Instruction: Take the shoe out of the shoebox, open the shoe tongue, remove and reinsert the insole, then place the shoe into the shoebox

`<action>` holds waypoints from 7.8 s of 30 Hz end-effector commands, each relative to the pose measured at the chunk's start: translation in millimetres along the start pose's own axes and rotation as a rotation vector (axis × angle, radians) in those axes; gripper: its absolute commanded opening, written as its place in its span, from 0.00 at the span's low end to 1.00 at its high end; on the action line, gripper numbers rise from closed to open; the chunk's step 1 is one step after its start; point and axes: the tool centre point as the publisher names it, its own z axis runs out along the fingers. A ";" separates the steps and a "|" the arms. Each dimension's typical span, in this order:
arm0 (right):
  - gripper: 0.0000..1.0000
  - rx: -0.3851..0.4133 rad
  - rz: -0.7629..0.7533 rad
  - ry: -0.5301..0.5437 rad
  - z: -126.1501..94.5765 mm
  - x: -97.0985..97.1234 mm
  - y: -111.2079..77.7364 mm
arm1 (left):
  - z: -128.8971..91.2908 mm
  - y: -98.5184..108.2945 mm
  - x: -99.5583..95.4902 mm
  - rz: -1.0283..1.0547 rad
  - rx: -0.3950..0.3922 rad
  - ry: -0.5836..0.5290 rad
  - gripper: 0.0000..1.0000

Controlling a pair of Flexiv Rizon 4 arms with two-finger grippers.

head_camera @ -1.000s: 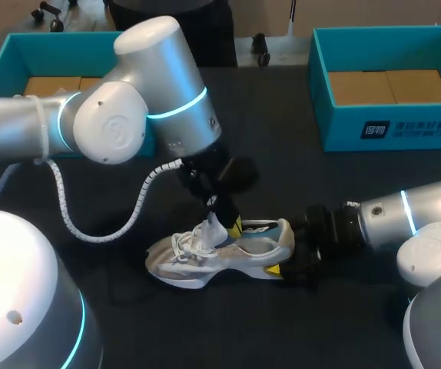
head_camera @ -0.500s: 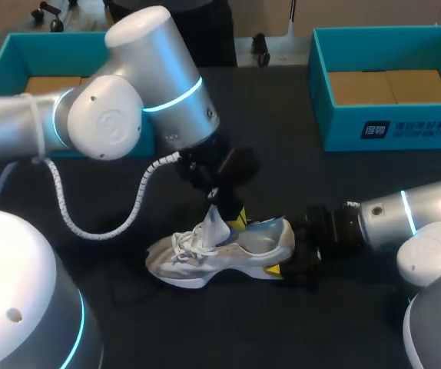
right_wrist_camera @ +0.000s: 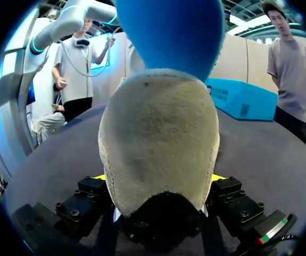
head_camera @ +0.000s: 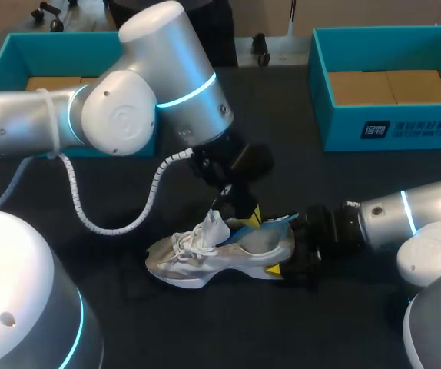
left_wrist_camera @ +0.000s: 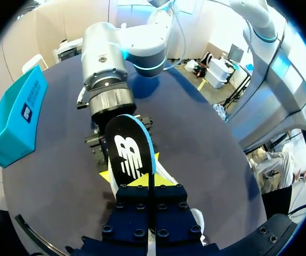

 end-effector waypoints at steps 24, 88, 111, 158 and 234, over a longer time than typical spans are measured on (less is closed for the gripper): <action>0.00 0.003 0.000 -0.002 3.1 -0.6 -1.8 | -23.2 -8.6 41.3 0.038 -0.047 -0.106 0.76; 0.00 0.003 0.000 -0.002 3.1 -0.6 -1.8 | 41.8 5.3 -8.4 -0.156 -0.109 -0.472 0.28; 0.00 0.003 0.000 -0.002 3.1 -0.6 -1.8 | 27.7 -8.5 9.6 -0.070 -0.014 -0.373 0.00; 0.00 0.003 0.000 -0.002 3.1 -0.6 -1.8 | 35.6 -23.9 5.4 -0.006 -0.033 -0.594 0.44; 0.00 0.003 0.000 -0.002 3.1 -0.6 -1.8 | -80.1 -96.3 12.0 -0.013 0.261 -0.403 0.00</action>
